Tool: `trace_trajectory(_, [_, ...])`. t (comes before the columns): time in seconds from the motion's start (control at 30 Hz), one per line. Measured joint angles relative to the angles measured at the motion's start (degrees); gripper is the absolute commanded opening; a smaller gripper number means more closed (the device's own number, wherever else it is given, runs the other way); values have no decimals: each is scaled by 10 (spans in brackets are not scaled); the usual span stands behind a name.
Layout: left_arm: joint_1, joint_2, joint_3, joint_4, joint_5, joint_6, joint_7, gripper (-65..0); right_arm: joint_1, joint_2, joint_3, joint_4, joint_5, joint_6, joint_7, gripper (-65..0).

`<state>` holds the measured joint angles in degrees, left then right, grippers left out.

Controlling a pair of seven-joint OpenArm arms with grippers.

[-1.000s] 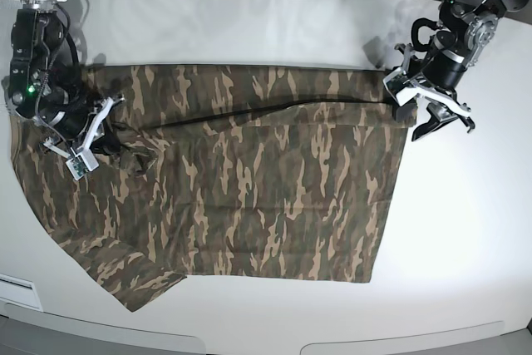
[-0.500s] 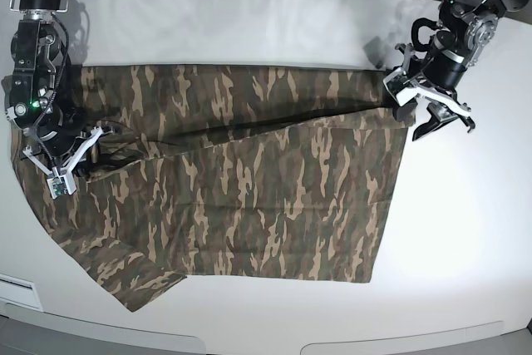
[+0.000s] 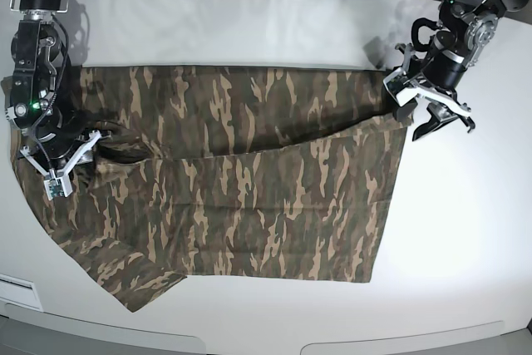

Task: Fold the T-shirt properly
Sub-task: 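Grasp the sleeve near the right gripper and fold it inward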

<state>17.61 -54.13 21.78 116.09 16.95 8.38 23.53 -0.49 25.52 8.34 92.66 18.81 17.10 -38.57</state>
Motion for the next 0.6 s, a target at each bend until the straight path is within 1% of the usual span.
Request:
trace_trajectory(0.03, [0,0,0,0,3,9,0,-347,7,0,0,0,-12,-4,-3,-260])
trace_trajectory(0.07, [0,0,0,0,8,22,0,-347,16,-1,0,5,-28,-27,-13,-258])
trace_trajectory(0.13, [0,0,0,0,19,48,0,-347,37,-2,7,26,-59,-108,-38,-258])
trace_trajectory(0.17, [0,0,0,0,24,58,0,-347,48,-1,13,38,-73,-141,-51,-258])
trace_trajectory(0.2, [0,0,0,0,24,63,0,-347,58,2,19,49,-90,-158,-61,-259])
trace_trajectory(0.23, [0,0,0,0,24,65,1,-347,63,8,21,57,-92,-155,-69,-259])
trace_trajectory(0.27, [0,0,0,0,24,65,2,-347,63,14,22,64,-80,-141,-79,-260])
trace_trajectory(0.33, [0,0,0,0,24,65,3,-354,56,21,23,70,-43,-85,-109,-261])
trace_trajectory(0.37, [0,0,0,0,24,64,3,-364,54,21,22,70,-16,-51,-131,-278])
trace_trajectory(0.4, [0,0,0,0,24,65,3,-387,53,21,22,70,15,-10,-150,-310])
trace_trajectory(0.43, [0,0,0,0,24,65,2,-426,53,21,22,70,56,38,-170,-346])
trace_trajectory(0.47, [0,0,0,0,24,65,0,-489,55,21,21,71,110,92,-200,-385])
trace_trajectory(0.5, [0,0,0,0,24,64,-1,-570,56,22,21,71,173,132,-237,-427])
trace_trajectory(0.53, [0,0,0,0,24,64,-2,-650,56,22,21,71,238,166,-278,-483])
trace_trajectory(0.57, [0,0,0,0,25,64,-2,-650,56,22,20,71,299,189,-318,-550])
trace_trajectory(0.6, [0,0,0,0,24,65,-2,-650,52,22,20,71,346,202,-347,-596])
